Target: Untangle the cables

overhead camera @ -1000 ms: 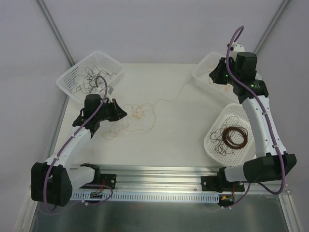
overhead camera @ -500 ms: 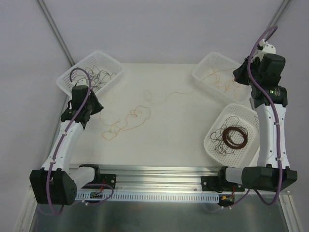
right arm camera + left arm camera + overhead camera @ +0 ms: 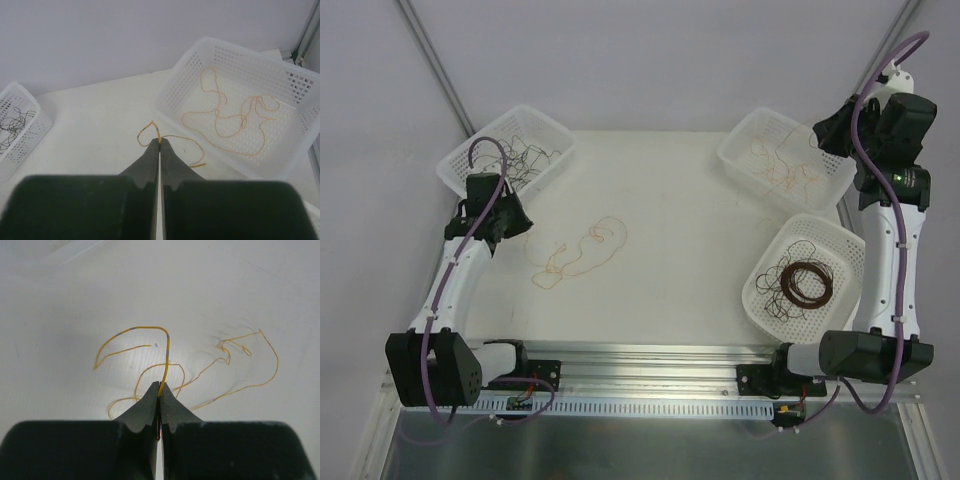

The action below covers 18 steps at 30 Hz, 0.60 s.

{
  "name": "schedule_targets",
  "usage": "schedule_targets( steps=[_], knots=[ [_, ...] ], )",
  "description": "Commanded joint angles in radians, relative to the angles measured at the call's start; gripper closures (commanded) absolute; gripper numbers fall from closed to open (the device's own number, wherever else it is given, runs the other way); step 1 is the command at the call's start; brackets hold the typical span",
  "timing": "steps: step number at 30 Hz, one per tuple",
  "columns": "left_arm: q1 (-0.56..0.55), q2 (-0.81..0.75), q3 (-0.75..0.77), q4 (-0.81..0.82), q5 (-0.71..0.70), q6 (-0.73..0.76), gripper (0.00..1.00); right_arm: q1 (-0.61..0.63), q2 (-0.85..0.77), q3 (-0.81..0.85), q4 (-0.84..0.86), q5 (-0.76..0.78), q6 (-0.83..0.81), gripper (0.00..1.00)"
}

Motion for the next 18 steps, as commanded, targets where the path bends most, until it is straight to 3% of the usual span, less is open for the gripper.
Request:
schedule_targets(
  steps=[1, 9, 14, 18],
  knots=[
    [0.005, 0.040, 0.045, -0.004, 0.201, 0.036, 1.00, -0.004, 0.024, 0.082, 0.085, -0.056, 0.034, 0.99],
    [-0.074, 0.137, -0.018, 0.009, 0.327, 0.057, 1.00, -0.004, 0.139, 0.286, 0.222, -0.109, 0.109, 0.99],
    [-0.122, 0.185, -0.041, 0.026, 0.347, 0.039, 1.00, -0.010, 0.210, 0.421, 0.280, -0.060, 0.117, 0.99],
    [-0.159, 0.214, -0.038, 0.037, 0.350, 0.031, 1.00, -0.024, 0.256, 0.424, 0.370, 0.001, 0.122, 0.99]
  ],
)
